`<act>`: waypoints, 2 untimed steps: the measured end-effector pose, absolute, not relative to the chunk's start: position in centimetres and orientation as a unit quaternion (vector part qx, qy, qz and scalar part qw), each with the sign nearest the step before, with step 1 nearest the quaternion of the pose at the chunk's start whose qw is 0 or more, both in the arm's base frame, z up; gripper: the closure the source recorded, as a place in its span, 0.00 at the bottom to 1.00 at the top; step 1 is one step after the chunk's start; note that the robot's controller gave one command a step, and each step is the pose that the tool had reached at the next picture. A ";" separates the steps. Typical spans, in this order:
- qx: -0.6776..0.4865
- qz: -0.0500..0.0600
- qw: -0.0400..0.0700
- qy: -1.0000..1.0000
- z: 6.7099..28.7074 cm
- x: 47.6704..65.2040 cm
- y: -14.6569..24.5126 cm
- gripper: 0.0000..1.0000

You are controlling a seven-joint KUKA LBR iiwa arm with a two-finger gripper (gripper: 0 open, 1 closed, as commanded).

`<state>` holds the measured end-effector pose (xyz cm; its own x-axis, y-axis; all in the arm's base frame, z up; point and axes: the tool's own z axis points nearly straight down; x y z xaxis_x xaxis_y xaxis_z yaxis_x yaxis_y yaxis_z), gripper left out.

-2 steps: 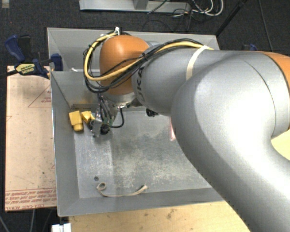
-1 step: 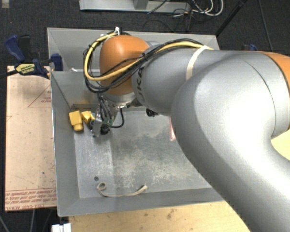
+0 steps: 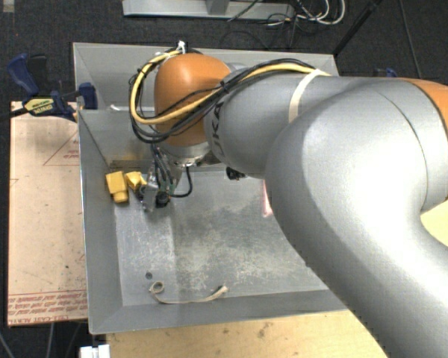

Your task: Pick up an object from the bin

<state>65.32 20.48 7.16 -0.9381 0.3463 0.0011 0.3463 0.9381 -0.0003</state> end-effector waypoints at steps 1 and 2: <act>-0.079 0.000 -0.001 -0.997 8.4 62.3 20.7 1.00; -0.086 -0.002 0.001 -0.996 9.2 62.3 16.9 1.00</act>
Offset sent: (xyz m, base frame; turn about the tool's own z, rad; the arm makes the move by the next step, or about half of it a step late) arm -0.0198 -0.0903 0.0304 -0.0837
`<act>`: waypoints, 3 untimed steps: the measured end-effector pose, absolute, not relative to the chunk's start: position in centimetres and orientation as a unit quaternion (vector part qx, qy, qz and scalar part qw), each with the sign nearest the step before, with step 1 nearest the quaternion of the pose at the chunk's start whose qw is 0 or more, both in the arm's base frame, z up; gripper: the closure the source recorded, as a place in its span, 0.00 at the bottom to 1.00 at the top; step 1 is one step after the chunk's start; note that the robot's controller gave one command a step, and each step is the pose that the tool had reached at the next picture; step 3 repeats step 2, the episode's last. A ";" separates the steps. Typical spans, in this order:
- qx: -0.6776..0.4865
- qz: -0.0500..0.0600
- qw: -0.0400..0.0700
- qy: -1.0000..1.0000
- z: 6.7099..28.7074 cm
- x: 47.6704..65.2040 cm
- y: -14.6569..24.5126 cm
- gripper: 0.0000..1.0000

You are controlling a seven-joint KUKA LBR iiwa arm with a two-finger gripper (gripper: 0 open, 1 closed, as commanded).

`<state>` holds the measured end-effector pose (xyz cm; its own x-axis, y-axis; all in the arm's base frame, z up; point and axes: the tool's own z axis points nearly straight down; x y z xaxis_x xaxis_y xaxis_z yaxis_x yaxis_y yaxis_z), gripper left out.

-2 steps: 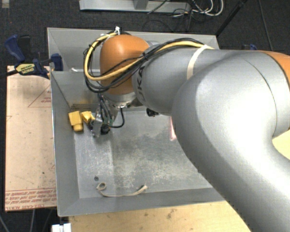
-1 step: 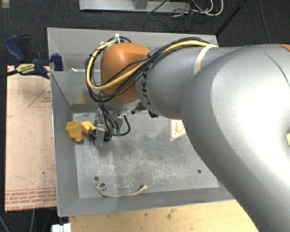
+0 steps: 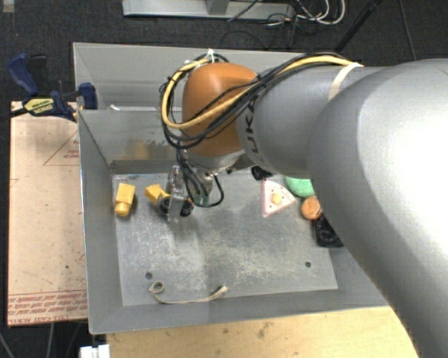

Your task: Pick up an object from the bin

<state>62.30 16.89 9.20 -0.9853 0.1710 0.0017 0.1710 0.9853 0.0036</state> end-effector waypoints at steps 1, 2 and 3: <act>-0.120 0.002 -0.002 -0.993 8.5 62.3 14.9 1.00; -0.103 0.000 0.001 -0.995 14.5 63.5 16.8 1.00; -0.103 0.000 0.001 -0.995 14.5 63.5 16.8 1.00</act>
Offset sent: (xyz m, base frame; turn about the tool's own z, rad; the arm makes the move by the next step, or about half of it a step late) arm 0.0283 0.0066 0.1279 0.0015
